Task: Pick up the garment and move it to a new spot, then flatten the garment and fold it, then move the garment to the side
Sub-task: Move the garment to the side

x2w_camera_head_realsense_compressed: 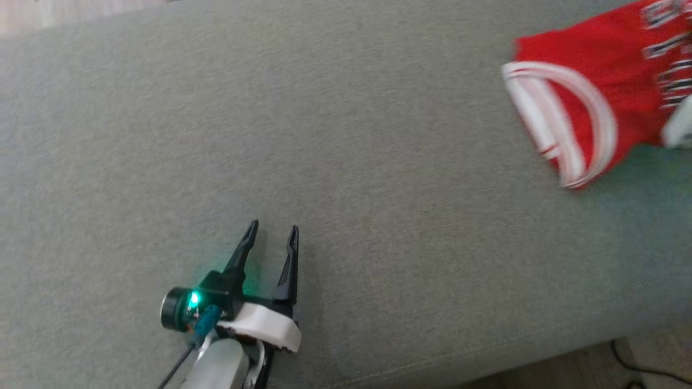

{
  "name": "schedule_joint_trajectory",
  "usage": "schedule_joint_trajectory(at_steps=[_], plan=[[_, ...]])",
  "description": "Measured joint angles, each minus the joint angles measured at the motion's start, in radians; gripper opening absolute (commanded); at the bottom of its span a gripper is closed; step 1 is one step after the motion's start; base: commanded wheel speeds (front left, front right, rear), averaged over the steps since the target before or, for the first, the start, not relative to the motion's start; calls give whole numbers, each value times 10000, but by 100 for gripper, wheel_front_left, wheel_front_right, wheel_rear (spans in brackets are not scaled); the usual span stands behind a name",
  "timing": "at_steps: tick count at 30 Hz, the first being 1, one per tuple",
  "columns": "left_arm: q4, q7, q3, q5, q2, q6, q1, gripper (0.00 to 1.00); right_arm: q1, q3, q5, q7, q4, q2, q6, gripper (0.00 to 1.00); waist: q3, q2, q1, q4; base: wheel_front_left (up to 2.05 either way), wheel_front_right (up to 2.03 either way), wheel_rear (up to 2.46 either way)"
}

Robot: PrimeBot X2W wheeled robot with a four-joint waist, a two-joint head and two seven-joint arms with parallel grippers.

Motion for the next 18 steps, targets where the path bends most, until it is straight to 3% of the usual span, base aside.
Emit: schedule_joint_trajectory(at_steps=[2,3,4,8,11,14,18], plan=[[2,0,6,21,-2,67,-149,100,-299,-378,-236,174,445,-407,0,0,94,0,0,204,0,0,0],[40,0,-12,23,-4,104,-237,100,-416,-662,-316,192,696,-560,0,19,139,0,0,305,0,0,0],[77,0,-12,23,-4,180,-304,100,-531,-988,-458,201,980,-715,0,100,184,0,1,412,0,0,0],[148,0,-13,21,-2,351,-441,100,-926,-2464,-1377,-105,1912,-1164,0,100,326,0,0,756,0,0,0],[146,0,-10,21,-4,359,-443,100,-1099,-3382,-2220,-798,2046,-1118,0,100,378,0,0,896,0,0,0],[98,0,23,40,-6,362,-442,100,-1049,-3971,-2851,-1156,1783,-499,0,100,353,0,0,916,0,0,0],[-6,0,303,125,-12,364,-440,100,-686,-4232,-2943,-1267,412,1020,0,100,240,0,-1,909,0,0,0]])
